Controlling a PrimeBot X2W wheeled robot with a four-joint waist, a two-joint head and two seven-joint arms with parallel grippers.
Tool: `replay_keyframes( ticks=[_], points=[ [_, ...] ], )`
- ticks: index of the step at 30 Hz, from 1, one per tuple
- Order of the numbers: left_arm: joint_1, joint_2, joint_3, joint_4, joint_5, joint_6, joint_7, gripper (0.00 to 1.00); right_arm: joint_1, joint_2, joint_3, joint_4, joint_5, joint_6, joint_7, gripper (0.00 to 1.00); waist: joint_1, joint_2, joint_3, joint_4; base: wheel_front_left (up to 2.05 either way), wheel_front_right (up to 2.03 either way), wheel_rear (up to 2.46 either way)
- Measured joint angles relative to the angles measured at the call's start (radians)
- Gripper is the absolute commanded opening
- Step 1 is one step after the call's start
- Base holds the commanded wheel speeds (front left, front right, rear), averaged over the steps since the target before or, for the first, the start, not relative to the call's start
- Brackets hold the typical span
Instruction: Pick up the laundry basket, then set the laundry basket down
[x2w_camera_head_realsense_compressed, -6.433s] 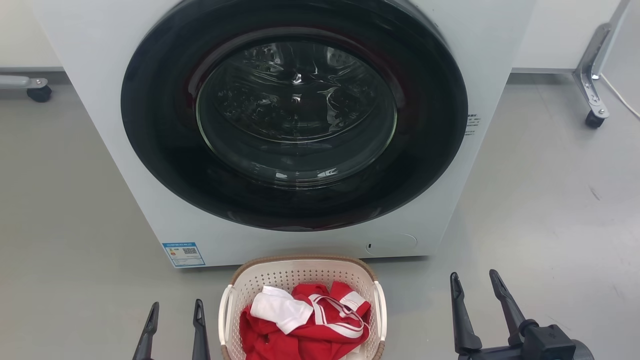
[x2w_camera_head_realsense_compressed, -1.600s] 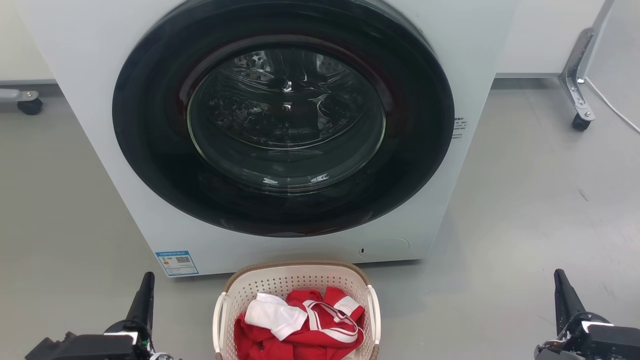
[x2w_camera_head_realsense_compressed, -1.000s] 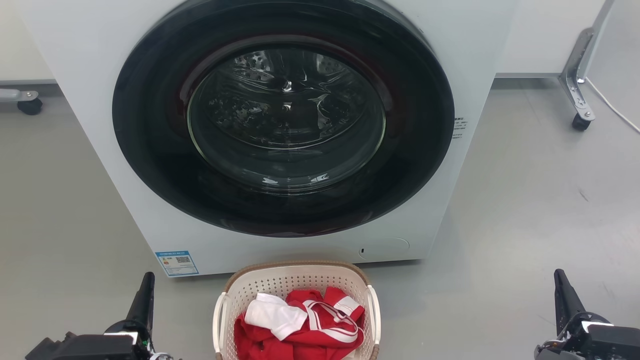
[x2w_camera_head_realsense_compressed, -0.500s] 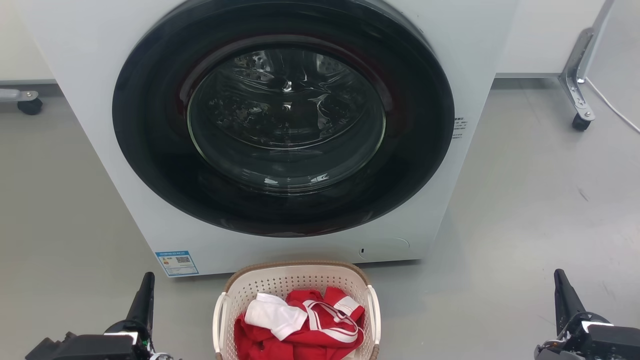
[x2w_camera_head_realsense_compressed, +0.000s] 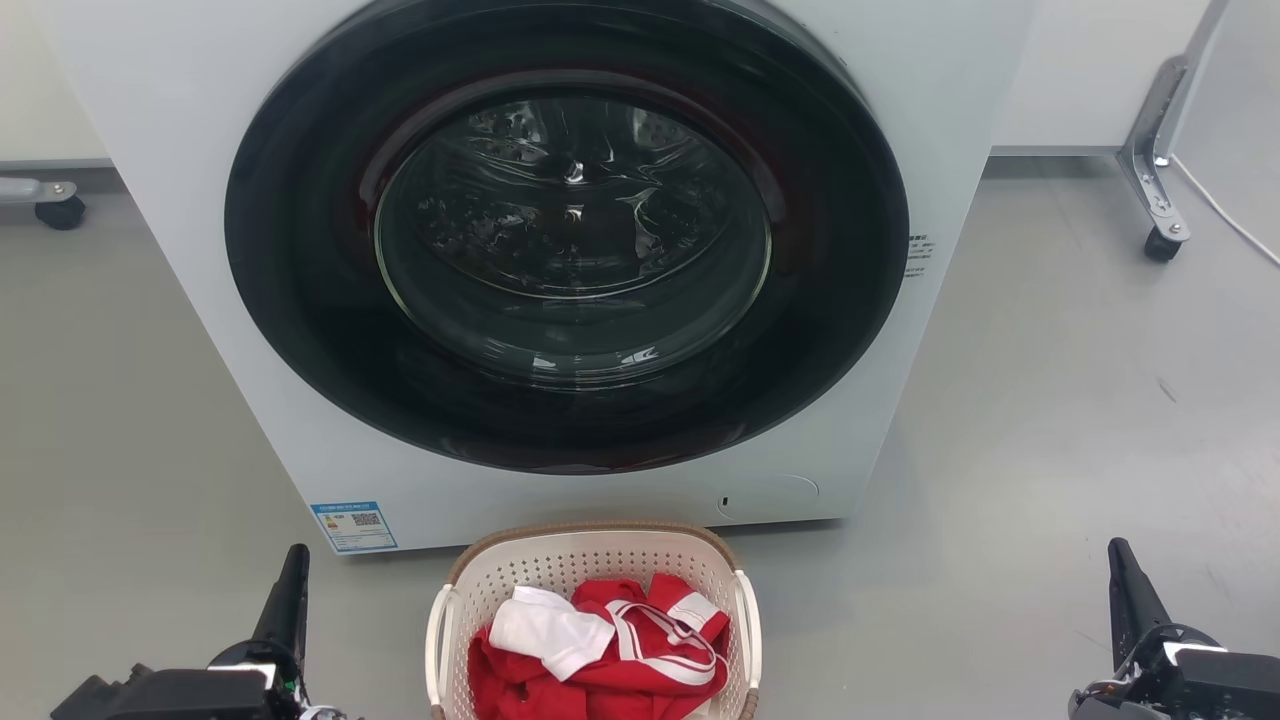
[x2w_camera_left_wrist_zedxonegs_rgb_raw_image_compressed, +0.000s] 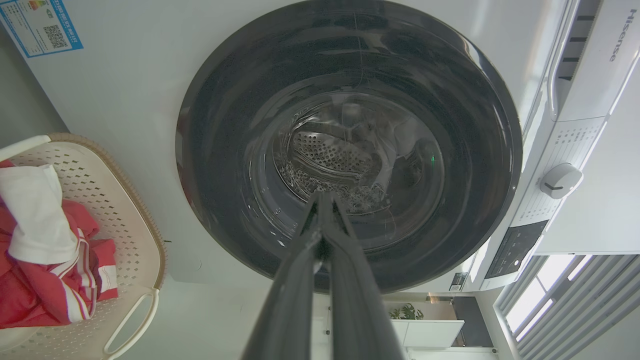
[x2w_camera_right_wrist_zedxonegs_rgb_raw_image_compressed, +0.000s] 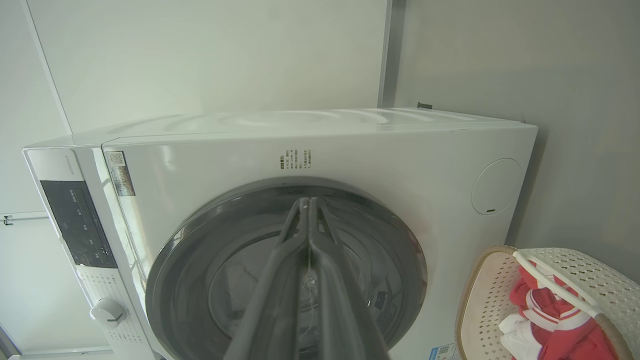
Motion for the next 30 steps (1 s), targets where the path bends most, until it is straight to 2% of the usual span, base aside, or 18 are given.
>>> replay_keyframes(
  ticks=[30],
  points=[
    [0.000, 0.000, 0.000, 0.000, 0.000, 0.000, 0.000, 0.00, 0.000, 0.000, 0.000, -0.001, 0.000, 0.000, 0.000, 0.00, -0.0003, 0.0000, 0.000, 0.000, 0.00, 0.00, 0.00]
  ],
)
